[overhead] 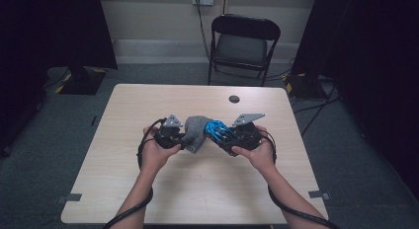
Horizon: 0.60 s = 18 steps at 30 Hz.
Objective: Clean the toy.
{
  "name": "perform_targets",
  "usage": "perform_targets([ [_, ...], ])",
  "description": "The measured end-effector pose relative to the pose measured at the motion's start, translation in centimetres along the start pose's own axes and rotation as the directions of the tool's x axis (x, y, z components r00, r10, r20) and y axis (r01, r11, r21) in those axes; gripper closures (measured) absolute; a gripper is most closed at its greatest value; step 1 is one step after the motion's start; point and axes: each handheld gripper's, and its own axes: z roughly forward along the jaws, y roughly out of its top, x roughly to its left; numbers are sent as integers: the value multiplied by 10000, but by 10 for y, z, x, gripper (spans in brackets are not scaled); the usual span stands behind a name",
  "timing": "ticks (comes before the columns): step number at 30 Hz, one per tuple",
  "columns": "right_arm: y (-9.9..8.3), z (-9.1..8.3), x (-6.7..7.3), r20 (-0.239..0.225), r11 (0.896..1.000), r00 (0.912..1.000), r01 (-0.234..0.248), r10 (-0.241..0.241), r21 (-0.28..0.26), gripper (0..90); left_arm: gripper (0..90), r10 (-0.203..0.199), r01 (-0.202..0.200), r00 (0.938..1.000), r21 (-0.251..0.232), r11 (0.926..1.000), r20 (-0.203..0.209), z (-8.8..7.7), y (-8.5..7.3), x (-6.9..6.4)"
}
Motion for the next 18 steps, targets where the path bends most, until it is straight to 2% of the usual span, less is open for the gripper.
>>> perform_targets([
  [6, 0, 3, 2, -82, 10000, 10000, -39, 39, -8, 283, 692, -12, 15, 9997, -98, 10000, 237, 3, 2, -3],
  [9, 0, 3, 3, -8, 10000, 10000, 43, -43, 45, 283, 692, -248, 257, 9988, -206, 9995, 419, 6, 2, -5],
  [18, 1, 5, 1, -24, 10000, 10000, -65, 65, 26, 283, 693, -65, 71, 9985, -118, 9999, 536, 12, 1, -11],
])
